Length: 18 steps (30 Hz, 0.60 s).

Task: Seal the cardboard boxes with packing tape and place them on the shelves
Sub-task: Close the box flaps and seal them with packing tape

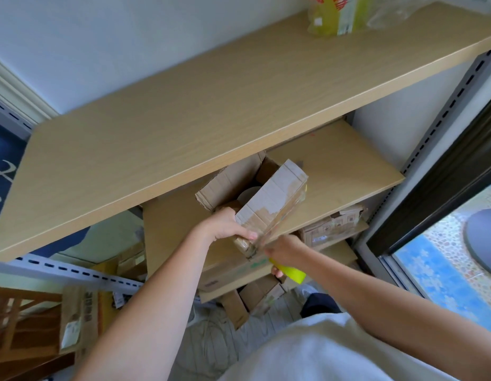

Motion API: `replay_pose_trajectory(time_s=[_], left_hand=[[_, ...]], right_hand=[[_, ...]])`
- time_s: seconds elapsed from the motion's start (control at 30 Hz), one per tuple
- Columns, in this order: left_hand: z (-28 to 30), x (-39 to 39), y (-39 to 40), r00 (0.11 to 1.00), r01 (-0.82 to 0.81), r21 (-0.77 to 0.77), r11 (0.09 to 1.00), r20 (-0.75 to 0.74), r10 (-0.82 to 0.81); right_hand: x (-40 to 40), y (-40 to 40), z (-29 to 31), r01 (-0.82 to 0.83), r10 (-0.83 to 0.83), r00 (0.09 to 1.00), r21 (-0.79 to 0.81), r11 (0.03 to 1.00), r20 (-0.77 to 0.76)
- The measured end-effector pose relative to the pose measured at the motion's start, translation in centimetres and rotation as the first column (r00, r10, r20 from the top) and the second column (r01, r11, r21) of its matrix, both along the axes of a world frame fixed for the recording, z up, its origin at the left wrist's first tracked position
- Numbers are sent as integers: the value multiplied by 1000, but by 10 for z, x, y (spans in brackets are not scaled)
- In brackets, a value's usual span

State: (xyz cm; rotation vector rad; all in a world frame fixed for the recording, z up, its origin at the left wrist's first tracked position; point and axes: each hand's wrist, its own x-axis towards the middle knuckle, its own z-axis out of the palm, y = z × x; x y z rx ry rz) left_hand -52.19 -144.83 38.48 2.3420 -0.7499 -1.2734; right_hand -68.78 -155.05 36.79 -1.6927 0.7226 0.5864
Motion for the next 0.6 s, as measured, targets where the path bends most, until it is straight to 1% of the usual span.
replay_pose_trajectory(time_s=[0.1,0.17,0.23,0.27,0.3,0.33,0.37,0.4,0.43,0.5,0.53,0.57,0.6], left_hand=[[0,3,-1,1000,18,-2,1000,7,-18],[1,3,1,999,31,-10,999,24,-31],[2,-5,6,999,25,-64,998,43,-22],[0,-9,10,995,13,-103,995,98,-3],[-4,-14,14,980,-3,-141,990,198,31],[-10,-20,19,948,-31,-198,980,305,92],[-17,-28,25,905,-90,-288,954,376,199],[-22,-39,31,855,-167,-394,904,399,332],[-27,-53,37,788,-247,-492,835,400,468],[-29,-90,43,645,-423,-588,689,339,685],[-32,-109,45,579,-537,-579,614,277,767],[-36,-127,45,528,-653,-534,537,188,828],[-43,-142,44,481,-765,-452,459,74,874]], right_hand=[[-15,4,-22,51,-53,999,142,989,12],[-19,-1,-26,65,-74,996,180,981,44],[-23,-5,-26,82,-91,995,186,979,36],[-26,-7,-26,102,-114,992,195,975,47],[-28,-8,-26,106,-117,992,188,976,47],[-29,-9,-26,102,-111,993,168,980,40],[-29,-10,-26,107,-114,993,152,983,40],[-30,-8,-26,107,-113,993,136,985,43],[-31,-7,-27,121,-129,990,128,984,54],[-34,-3,-25,147,-151,987,75,986,55],[-35,-2,-27,176,-178,982,41,984,62],[-36,-3,-29,191,-191,979,11,982,73],[-36,-3,-34,197,-194,978,-28,980,76]])
